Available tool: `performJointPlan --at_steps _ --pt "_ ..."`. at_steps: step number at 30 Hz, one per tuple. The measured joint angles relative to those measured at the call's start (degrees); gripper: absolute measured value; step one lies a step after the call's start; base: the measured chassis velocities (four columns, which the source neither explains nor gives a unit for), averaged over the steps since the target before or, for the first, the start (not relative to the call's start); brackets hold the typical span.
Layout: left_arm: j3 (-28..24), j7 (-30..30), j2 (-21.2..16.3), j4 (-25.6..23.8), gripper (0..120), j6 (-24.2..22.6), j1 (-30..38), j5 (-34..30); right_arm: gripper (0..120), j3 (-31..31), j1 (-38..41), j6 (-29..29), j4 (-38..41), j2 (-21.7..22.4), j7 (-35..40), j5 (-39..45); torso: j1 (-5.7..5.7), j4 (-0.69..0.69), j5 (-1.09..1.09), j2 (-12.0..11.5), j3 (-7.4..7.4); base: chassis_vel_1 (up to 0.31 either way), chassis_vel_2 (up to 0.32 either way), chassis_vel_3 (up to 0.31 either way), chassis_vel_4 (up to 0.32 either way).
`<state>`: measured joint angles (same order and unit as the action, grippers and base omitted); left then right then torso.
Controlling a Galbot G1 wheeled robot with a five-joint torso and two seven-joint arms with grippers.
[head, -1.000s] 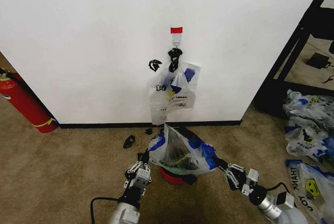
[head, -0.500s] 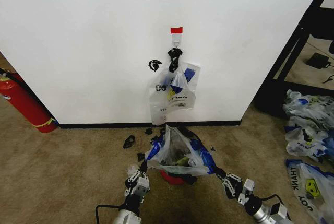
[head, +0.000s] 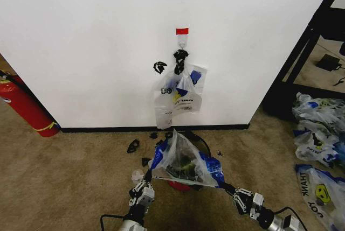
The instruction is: Pick up the garbage bag from the wall and place it over the trash bin.
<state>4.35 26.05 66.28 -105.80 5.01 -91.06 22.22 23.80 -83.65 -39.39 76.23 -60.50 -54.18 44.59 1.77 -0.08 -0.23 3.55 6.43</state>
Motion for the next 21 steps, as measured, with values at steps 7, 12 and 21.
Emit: performJointPlan --at_steps 7,12,21 --pt "0.2 0.0 0.3 3.7 0 -0.1 1.5 0.1 0 -1.8 1.6 -1.2 -4.1 -3.7 4.8 1.0 0.0 0.0 0.02 0.0 0.0 0.0 0.0 0.0 0.0" --pt "0.3 0.0 0.4 4.2 0 -0.3 1.9 0.1 0 -2.2 2.3 -1.4 -5.3 -5.4 6.5 0.6 0.0 -0.01 0.01 0.0 0.0 0.0 0.0 0.0 0.0" --pt "0.3 -0.2 1.2 5.7 0 -0.4 3.0 -0.4 0 -3.6 4.6 2.3 -5.6 -8.1 15.1 7.0 0.0 -0.01 0.01 0.0 0.0 0.0 0.0 0.0 0.0"
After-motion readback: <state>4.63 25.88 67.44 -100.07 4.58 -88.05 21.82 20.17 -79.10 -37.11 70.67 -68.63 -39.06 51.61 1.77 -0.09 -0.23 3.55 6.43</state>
